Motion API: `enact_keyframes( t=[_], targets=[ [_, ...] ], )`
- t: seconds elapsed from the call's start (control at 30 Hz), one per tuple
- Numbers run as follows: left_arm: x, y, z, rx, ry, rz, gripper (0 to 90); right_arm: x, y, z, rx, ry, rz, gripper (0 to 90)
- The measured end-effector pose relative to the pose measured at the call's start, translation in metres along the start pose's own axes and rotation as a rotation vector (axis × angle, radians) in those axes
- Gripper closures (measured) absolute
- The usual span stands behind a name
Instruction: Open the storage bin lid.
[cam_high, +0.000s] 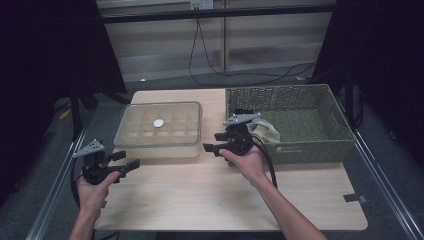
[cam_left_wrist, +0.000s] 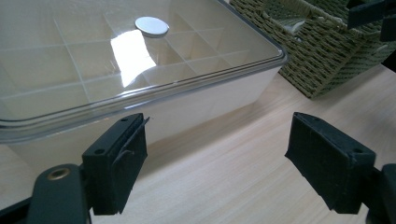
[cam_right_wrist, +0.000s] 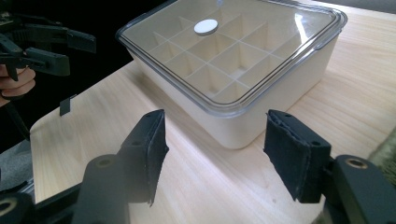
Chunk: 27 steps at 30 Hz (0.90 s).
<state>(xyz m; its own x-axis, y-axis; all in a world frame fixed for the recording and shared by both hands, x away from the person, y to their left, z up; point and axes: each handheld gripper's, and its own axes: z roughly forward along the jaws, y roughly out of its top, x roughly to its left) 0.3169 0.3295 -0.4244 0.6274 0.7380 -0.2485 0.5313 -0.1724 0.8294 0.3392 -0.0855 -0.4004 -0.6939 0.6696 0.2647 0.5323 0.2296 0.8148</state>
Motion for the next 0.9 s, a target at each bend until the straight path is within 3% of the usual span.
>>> enact_keyframes(
  t=[0.43, 0.9],
  targets=[
    [0.025, 0.009, -0.001, 0.002, 0.049, -0.026, 19.7, -0.009, 0.021, 0.022, 0.039, -0.002, -0.007, 38.3],
    [0.044, 0.019, 0.009, 0.023, 0.045, -0.040, 23.5, -0.017, 0.045, 0.044, 0.068, -0.018, -0.012, 37.8]
  ],
)
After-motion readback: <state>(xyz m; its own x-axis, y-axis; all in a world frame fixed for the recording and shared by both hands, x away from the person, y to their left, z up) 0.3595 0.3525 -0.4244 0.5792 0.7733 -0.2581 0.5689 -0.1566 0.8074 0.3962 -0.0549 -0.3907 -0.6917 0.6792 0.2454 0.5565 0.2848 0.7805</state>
